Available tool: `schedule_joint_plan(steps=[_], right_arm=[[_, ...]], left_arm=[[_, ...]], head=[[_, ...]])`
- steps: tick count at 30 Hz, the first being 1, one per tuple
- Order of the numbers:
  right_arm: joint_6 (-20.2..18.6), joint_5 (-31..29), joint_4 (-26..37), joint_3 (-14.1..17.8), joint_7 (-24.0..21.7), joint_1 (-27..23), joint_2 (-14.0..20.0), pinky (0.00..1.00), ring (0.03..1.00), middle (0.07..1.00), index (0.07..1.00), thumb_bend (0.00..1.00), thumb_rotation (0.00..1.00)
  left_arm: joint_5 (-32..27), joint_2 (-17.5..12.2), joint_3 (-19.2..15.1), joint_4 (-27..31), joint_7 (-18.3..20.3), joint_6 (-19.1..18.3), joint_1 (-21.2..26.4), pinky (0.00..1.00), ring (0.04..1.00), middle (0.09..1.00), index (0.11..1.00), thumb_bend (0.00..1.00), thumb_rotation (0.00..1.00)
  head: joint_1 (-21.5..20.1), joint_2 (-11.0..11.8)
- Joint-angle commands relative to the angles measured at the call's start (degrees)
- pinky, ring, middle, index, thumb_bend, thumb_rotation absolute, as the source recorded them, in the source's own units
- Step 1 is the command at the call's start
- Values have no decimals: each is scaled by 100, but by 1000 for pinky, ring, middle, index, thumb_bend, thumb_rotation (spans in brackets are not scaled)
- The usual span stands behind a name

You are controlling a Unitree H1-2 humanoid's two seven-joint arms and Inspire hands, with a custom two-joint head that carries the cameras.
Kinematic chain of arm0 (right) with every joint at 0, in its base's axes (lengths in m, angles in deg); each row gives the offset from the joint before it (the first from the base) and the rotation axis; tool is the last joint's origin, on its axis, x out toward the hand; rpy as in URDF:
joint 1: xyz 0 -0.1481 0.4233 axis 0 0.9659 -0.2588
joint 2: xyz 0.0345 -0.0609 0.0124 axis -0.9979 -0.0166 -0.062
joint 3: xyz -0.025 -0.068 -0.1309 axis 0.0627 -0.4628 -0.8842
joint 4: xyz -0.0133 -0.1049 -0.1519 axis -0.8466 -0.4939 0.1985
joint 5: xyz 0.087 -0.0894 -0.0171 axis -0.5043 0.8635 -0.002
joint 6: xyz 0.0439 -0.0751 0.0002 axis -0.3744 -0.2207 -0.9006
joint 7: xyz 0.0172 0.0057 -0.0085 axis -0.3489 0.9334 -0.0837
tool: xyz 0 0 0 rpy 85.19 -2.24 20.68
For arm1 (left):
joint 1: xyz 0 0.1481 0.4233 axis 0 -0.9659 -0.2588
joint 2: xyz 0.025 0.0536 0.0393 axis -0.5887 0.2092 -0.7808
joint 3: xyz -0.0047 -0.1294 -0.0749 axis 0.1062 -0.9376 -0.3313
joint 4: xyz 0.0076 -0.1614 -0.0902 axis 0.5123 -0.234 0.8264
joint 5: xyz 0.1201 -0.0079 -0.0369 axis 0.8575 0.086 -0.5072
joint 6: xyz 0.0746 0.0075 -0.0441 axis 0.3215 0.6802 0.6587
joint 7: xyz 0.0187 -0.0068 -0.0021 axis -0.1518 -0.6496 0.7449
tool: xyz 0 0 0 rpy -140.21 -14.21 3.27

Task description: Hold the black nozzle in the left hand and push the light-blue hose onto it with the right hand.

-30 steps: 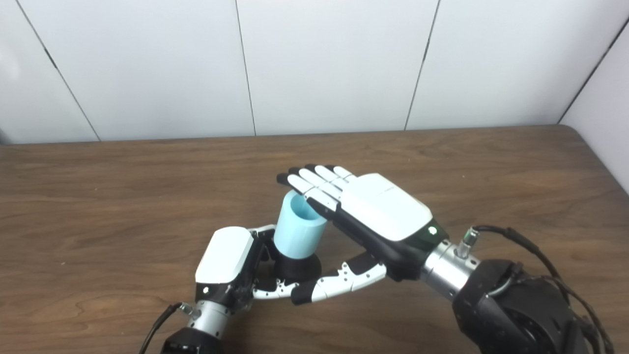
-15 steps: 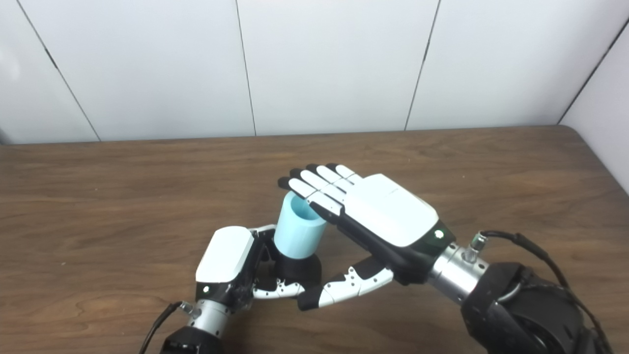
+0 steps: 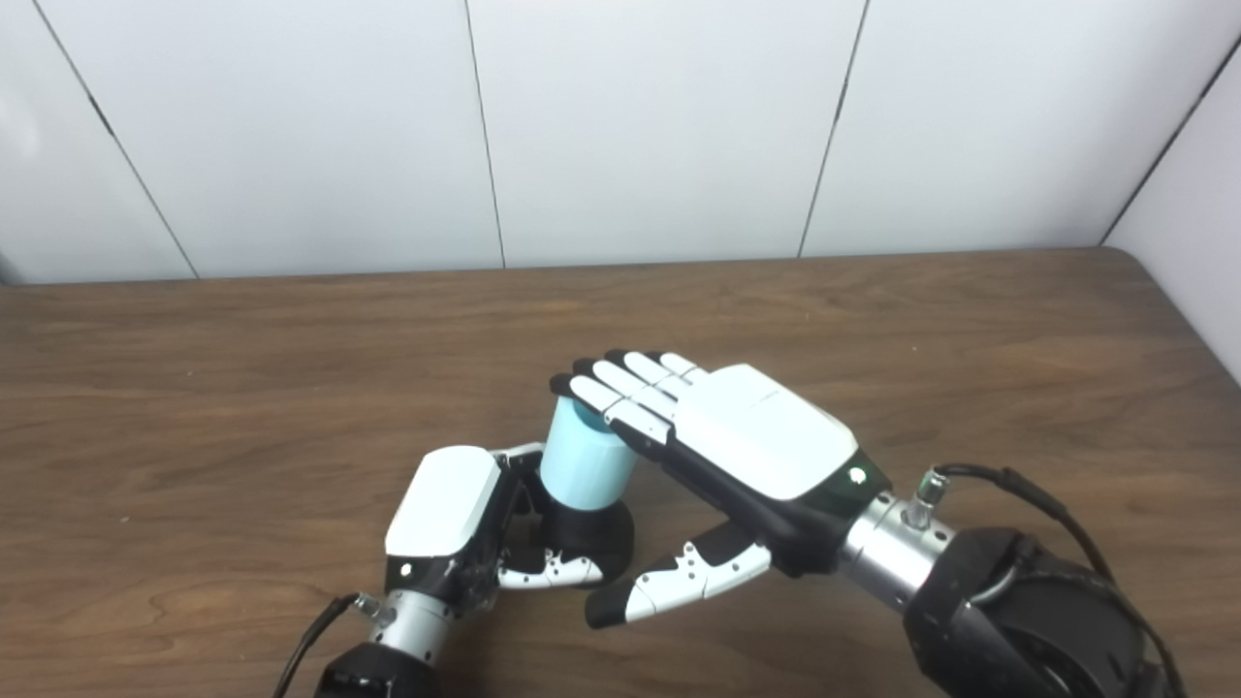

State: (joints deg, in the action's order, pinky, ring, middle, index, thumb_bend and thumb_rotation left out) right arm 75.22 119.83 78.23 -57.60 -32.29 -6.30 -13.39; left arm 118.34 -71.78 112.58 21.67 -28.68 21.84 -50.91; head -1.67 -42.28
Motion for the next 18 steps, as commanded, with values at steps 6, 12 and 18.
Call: schedule_joint_plan(steps=[6,12,18], right_arm=[[-60,2,163,68,6,-12,-68,976,1000,1000,976,690,981],[-108,27,163,13,-97,34,-68,971,1000,1000,961,692,993],[-159,19,163,-61,-128,185,-99,939,1000,1000,948,678,961]], left_arm=[[116,-135,-19,-74,210,-47,-19,381,437,441,526,503,0],[93,-136,-26,-44,226,-39,-12,379,433,441,528,502,0],[133,-122,-19,-34,246,-63,-7,373,430,442,526,503,0]], head=[[-10,-12],[-12,-16],[-3,-36]])
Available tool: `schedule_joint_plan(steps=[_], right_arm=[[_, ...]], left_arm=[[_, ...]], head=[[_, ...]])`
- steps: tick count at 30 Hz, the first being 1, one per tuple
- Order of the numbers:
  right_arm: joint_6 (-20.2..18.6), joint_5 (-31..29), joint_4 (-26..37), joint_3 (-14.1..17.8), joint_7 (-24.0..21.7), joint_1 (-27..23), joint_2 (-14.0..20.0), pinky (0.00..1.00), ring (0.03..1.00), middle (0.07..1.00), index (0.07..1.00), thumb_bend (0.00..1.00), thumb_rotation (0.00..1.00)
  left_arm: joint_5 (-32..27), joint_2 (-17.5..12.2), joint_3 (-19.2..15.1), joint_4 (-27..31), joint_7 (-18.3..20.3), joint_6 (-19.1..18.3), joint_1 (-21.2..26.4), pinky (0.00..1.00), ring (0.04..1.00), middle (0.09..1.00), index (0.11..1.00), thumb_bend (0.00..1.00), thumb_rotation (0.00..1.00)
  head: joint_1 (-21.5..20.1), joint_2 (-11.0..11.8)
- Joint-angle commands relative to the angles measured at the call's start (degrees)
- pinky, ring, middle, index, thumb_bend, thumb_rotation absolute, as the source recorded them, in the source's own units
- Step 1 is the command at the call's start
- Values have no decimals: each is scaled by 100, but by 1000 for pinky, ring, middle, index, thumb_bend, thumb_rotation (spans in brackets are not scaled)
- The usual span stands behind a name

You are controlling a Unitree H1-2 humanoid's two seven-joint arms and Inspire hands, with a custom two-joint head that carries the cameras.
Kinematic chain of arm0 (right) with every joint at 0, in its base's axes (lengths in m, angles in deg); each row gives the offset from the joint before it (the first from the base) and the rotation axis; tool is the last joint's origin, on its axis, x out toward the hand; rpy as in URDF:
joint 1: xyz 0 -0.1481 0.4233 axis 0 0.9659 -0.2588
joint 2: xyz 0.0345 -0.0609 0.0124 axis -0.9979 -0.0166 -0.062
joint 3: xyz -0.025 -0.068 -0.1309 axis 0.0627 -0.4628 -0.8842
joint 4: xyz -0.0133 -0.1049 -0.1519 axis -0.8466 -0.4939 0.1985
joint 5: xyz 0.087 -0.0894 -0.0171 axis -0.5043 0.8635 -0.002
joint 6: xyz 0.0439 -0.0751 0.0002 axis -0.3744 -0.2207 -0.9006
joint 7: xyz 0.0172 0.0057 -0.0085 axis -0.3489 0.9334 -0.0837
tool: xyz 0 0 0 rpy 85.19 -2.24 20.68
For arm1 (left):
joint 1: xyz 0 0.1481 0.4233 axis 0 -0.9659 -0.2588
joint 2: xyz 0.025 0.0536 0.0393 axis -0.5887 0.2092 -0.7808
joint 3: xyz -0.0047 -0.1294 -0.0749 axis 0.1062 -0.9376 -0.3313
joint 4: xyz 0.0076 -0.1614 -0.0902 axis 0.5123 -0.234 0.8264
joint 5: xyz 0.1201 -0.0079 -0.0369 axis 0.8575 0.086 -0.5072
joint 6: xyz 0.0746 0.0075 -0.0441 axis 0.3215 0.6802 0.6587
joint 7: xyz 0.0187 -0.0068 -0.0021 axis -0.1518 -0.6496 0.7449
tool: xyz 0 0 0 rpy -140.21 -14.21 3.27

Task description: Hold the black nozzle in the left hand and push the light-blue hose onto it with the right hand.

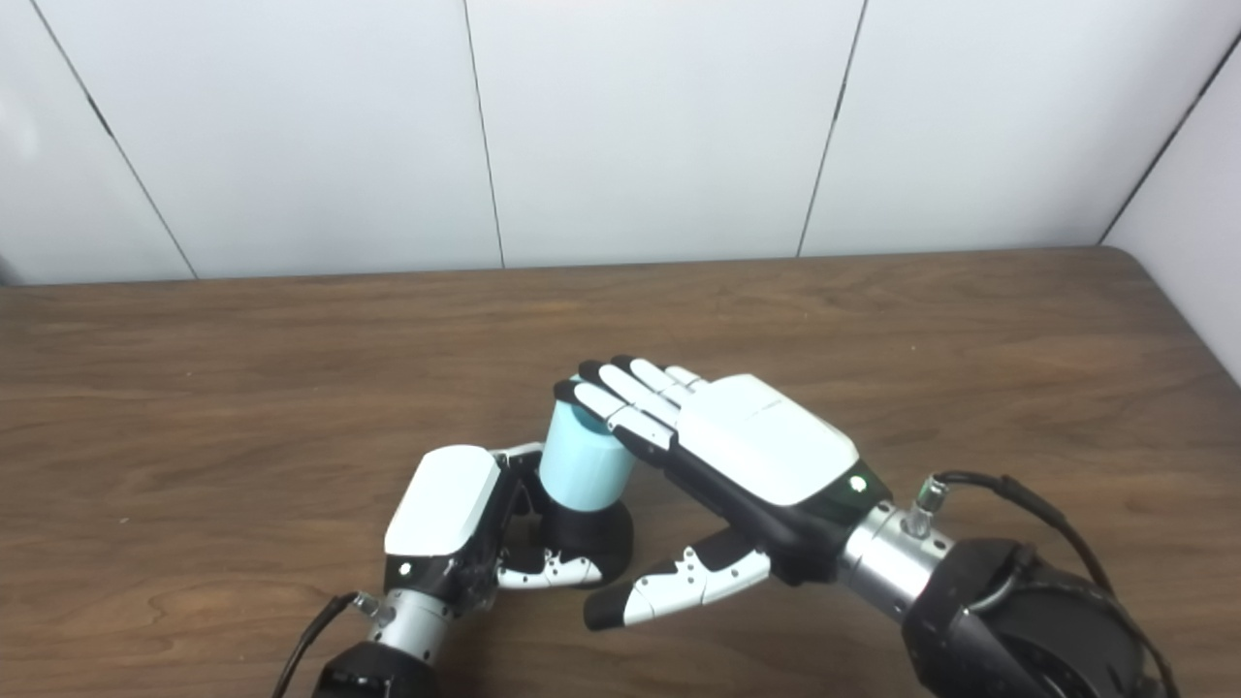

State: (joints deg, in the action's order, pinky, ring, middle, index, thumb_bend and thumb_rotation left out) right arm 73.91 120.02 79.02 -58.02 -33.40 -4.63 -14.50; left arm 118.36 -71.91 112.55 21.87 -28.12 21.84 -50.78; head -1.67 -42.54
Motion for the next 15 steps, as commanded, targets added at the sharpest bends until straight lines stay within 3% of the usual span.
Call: schedule_joint_plan(steps=[1,15], right_arm=[[-28,-1,84,-29,3,74,3,932,1000,1000,946,675,958],[-182,79,83,-336,187,335,23,921,1000,988,937,673,954]], left_arm=[[137,-106,-13,-53,199,-69,-22,372,428,443,525,503,0],[142,-73,-1,-52,252,-92,-22,388,436,443,526,503,0]], head=[[-3,-14],[-17,-25]])
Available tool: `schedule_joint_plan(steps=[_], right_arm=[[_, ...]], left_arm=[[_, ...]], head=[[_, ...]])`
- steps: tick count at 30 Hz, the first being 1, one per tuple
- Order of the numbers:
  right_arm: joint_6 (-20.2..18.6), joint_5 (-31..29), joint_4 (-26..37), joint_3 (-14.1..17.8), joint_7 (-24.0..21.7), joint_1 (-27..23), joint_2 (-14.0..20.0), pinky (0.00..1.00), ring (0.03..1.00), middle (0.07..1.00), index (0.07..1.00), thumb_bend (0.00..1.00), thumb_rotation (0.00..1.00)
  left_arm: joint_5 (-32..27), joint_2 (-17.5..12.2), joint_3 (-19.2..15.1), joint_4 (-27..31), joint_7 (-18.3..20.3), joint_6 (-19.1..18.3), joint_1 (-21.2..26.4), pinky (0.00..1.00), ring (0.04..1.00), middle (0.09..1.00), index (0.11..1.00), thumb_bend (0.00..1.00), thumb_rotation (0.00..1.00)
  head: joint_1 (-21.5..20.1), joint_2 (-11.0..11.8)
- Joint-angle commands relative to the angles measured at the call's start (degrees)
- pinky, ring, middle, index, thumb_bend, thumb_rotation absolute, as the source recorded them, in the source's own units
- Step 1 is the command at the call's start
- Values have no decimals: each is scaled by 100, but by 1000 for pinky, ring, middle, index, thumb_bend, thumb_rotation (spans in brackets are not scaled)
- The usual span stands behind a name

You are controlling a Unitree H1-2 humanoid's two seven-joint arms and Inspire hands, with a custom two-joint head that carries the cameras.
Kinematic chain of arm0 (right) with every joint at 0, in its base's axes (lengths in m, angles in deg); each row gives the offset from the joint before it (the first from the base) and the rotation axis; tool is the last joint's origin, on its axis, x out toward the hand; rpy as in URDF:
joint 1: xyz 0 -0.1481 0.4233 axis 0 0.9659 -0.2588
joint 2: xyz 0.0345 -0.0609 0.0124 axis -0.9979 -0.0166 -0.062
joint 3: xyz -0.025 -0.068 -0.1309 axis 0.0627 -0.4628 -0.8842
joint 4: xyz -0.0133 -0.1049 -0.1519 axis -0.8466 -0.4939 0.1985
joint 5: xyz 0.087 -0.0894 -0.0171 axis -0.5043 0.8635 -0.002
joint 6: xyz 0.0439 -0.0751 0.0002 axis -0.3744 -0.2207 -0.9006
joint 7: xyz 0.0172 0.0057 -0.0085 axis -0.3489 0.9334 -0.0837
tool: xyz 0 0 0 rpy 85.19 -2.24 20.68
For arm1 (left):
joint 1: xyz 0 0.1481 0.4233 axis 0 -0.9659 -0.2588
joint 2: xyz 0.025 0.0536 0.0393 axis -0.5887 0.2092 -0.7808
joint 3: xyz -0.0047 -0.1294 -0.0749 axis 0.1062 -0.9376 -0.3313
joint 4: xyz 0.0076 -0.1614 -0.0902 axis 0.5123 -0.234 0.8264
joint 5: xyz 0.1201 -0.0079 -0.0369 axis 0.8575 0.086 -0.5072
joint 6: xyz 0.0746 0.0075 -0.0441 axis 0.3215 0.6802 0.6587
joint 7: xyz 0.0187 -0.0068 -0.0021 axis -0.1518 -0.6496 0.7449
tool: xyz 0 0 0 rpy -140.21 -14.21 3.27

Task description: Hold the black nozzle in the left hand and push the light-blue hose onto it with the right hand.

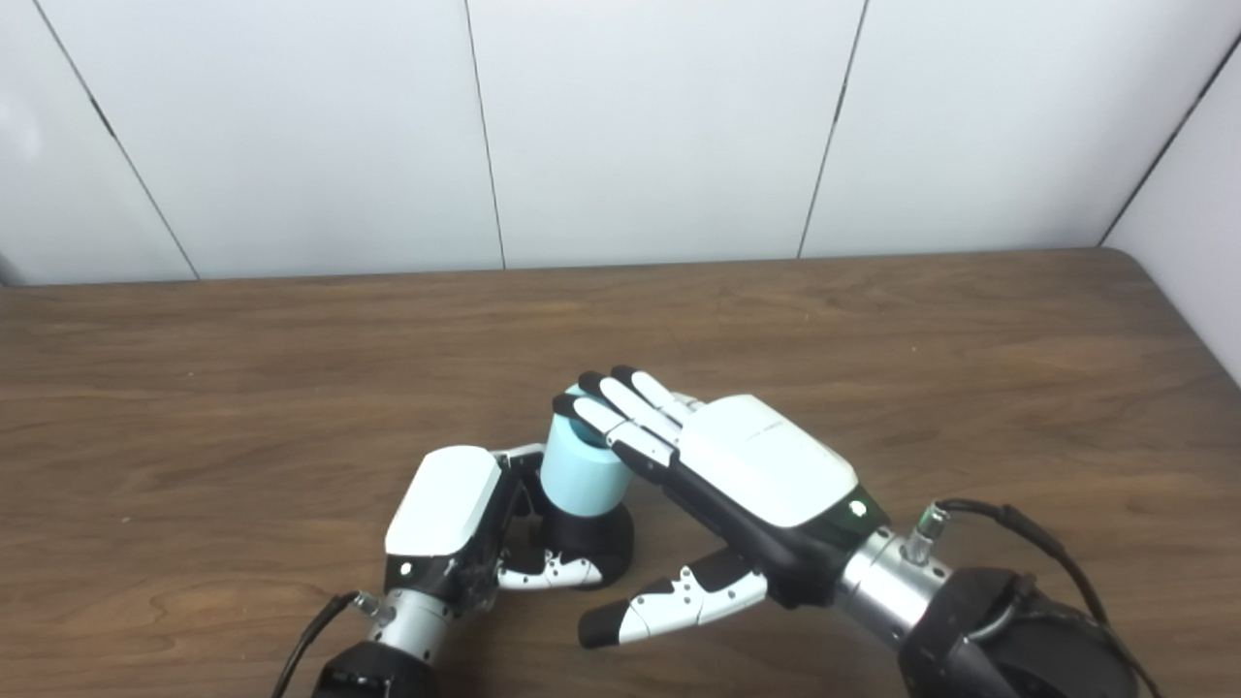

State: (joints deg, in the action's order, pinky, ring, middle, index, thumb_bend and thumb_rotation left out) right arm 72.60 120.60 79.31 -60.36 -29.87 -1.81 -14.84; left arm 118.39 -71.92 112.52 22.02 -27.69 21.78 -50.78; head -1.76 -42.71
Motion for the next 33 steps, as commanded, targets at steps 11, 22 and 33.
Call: schedule_joint_plan(steps=[11,22,33], right_arm=[[-258,166,52,-362,-114,-29,123,922,1000,976,938,664,921],[-447,285,-107,-601,-14,-206,150,918,1000,967,924,676,924],[-409,299,-371,-703,207,-113,286,896,985,950,909,681,883]], left_arm=[[190,-21,39,-127,172,-104,-25,358,420,437,526,502,0],[168,-2,117,-150,240,-85,-16,386,429,441,530,502,0],[162,5,116,-163,178,-77,-10,365,422,432,529,502,0]], head=[[6,-4],[41,34],[54,27]])
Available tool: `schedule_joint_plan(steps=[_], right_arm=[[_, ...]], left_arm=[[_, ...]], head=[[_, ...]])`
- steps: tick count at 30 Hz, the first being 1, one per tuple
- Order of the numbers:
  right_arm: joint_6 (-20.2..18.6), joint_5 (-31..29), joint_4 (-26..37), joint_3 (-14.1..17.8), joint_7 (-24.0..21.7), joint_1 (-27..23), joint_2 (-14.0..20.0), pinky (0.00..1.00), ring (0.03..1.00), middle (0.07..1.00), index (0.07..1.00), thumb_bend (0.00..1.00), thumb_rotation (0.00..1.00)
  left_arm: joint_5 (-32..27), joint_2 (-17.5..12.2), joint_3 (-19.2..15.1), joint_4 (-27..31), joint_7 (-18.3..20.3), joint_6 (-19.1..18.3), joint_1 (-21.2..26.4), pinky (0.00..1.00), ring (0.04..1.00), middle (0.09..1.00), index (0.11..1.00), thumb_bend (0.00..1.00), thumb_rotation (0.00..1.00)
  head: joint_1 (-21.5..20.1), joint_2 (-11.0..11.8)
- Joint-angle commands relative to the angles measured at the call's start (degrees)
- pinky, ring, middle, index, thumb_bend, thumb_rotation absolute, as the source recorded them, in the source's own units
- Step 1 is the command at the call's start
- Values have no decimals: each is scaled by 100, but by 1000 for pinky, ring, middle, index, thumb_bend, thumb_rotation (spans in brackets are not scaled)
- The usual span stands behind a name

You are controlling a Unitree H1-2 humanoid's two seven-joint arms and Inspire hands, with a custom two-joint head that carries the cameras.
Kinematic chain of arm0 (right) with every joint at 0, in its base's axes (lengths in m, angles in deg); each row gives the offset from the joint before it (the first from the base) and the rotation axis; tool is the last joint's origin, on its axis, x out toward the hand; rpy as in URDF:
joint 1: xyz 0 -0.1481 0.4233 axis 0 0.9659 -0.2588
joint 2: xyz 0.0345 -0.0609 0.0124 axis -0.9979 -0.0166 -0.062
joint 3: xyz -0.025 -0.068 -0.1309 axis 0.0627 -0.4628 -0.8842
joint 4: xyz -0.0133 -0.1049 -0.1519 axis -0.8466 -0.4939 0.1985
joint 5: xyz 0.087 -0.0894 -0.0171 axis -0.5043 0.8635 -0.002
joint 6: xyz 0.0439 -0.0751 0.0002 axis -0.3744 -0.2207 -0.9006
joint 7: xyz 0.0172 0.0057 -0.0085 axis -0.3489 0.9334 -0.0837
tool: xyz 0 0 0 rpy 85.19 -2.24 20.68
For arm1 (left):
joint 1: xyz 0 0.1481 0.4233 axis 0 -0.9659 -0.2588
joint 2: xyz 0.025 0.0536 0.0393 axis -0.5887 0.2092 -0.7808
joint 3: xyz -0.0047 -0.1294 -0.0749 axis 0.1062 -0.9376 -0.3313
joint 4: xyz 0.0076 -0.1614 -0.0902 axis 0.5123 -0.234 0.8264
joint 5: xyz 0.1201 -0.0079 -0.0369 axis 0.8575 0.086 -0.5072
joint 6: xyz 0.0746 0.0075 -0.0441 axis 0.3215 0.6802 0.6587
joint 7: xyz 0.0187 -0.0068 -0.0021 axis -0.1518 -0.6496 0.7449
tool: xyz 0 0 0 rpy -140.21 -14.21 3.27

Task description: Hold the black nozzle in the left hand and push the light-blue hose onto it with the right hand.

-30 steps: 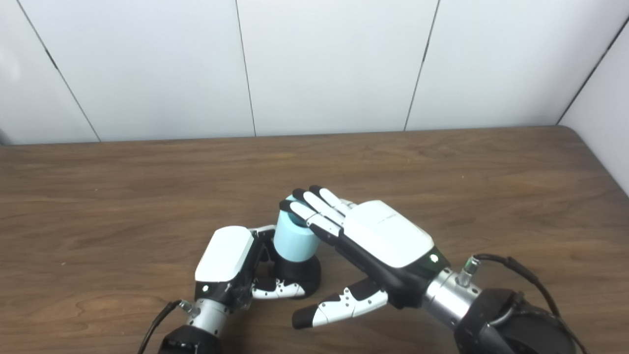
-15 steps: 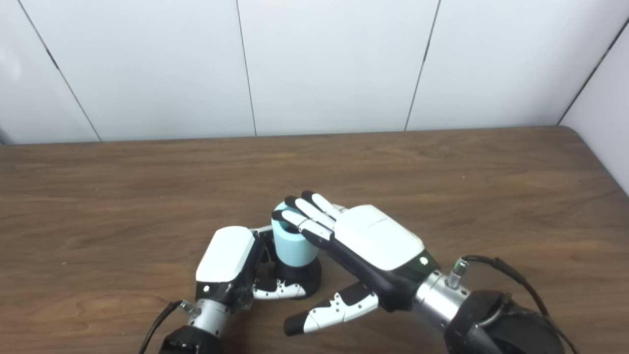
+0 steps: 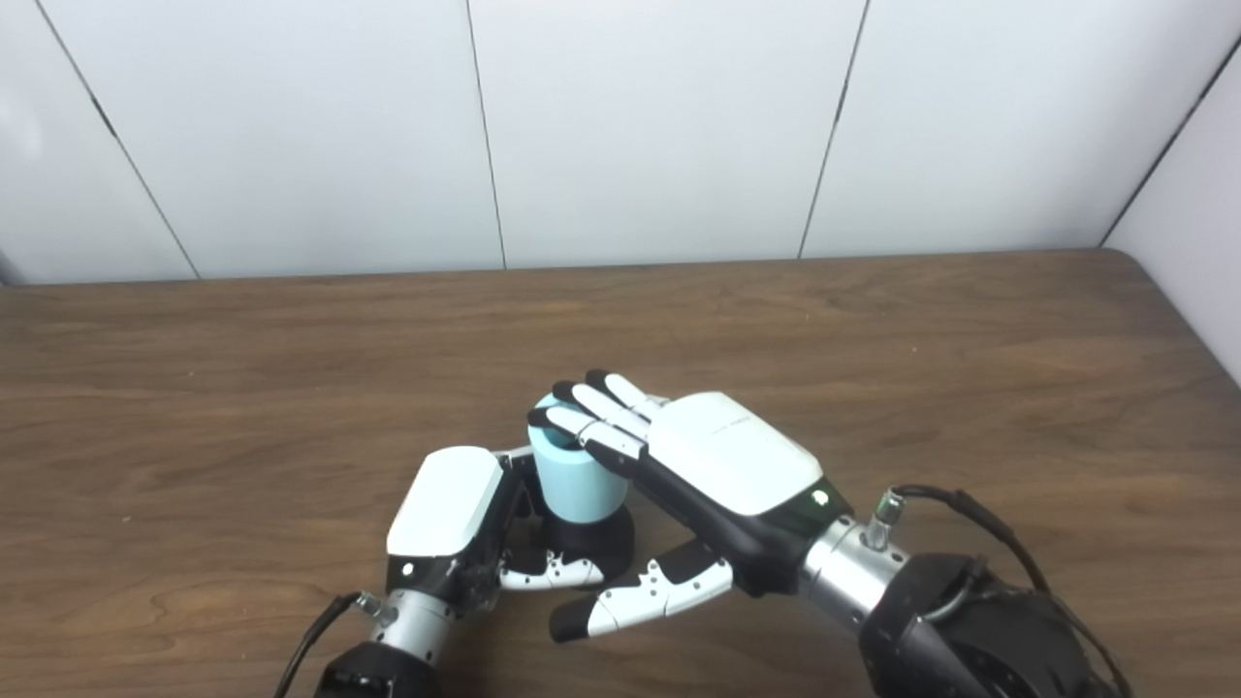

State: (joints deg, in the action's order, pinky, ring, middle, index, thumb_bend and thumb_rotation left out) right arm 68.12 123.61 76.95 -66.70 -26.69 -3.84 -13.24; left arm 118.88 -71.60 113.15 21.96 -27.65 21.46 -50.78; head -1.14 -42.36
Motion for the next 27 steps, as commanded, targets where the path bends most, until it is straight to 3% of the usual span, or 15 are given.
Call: schedule_joint_plan(steps=[1,16,27], right_arm=[[72,22,-168,-100,-69,135,148,895,984,948,906,683,883],[226,321,-345,-433,157,603,518,924,989,950,895,682,900],[192,472,-409,-613,361,869,465,934,993,948,902,677,887]], left_arm=[[119,-30,53,-152,183,-48,-10,364,422,432,529,502,0],[209,-59,32,-29,356,-104,-6,341,413,426,529,501,0],[207,-105,-3,14,371,-56,-3,331,418,423,525,502,0]], head=[[-8,-14],[-39,-62],[-64,-90]])
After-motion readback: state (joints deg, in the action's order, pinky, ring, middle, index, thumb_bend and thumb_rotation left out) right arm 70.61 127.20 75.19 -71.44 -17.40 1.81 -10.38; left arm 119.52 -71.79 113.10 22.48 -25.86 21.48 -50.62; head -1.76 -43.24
